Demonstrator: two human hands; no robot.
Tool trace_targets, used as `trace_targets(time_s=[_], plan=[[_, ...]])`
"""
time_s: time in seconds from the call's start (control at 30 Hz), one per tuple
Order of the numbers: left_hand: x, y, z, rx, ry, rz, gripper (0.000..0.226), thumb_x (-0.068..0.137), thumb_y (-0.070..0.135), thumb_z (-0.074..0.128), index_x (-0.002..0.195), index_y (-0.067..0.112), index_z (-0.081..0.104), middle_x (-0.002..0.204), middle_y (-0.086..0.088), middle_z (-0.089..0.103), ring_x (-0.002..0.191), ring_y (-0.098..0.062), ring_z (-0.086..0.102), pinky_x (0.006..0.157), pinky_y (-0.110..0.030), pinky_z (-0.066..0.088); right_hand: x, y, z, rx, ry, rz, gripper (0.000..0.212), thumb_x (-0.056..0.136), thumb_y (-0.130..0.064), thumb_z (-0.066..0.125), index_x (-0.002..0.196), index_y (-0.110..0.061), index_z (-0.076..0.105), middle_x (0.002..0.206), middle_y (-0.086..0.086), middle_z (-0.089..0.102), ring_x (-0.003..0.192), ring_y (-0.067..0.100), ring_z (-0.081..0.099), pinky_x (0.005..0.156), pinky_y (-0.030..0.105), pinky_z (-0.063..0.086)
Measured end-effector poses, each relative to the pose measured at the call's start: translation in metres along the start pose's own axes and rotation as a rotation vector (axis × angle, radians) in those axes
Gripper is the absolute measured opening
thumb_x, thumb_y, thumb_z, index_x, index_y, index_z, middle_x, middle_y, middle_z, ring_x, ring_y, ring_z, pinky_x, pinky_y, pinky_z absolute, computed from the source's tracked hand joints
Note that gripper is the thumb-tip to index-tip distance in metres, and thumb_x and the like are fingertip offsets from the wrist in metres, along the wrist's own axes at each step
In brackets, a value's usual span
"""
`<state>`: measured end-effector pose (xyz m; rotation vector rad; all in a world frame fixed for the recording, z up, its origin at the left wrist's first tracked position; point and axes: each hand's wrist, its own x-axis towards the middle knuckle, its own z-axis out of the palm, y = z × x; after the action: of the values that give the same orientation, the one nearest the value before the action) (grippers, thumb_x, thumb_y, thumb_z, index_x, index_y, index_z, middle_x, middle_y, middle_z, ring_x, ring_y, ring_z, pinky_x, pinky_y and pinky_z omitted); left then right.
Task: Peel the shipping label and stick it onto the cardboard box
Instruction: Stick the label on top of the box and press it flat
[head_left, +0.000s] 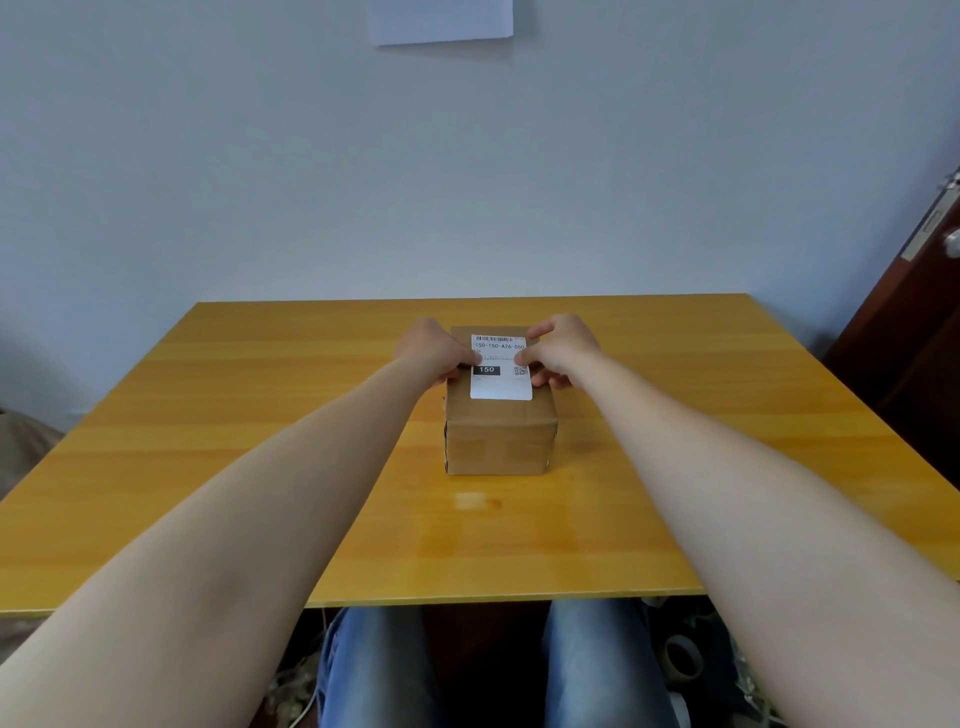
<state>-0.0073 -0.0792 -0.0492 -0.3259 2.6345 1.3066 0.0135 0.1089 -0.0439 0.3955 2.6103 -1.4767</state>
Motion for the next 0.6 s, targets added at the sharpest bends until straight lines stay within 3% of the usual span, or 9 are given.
trace_targets(time_s=[0.3,0.6], plan=[[0.0053,-0.0016,0.0025,0.013,-0.008,0.006,0.037,0.078,0.026,0.093,0.105,0.007,0.077,0.095,-0.011,0.079,0.073,-0.022,0.068,0.062,-0.033,0.056,0.0032,0.0007,0.0026,0.024,-0.005,0.021,0.045,0.086,-0.002,0.082,0.125,-0.014,0.062,0.094,0.012,0.077,0.054,0.019,0.067,0.041,0.026,0.048],[0.0060,-0.0041,-0.0006,0.002,-0.026,-0.005,0.037,0.079,0.024,0.092,0.107,0.006,0.075,0.098,-0.011,0.079,0.073,-0.021,0.067,0.055,-0.030,0.051,0.0043,-0.0006,0.0056,0.022,-0.004,0.025,0.040,0.085,-0.002,0.082,0.117,-0.016,0.063,0.089,0.010,0.075,0.053,0.019,0.065,0.044,0.028,0.051]])
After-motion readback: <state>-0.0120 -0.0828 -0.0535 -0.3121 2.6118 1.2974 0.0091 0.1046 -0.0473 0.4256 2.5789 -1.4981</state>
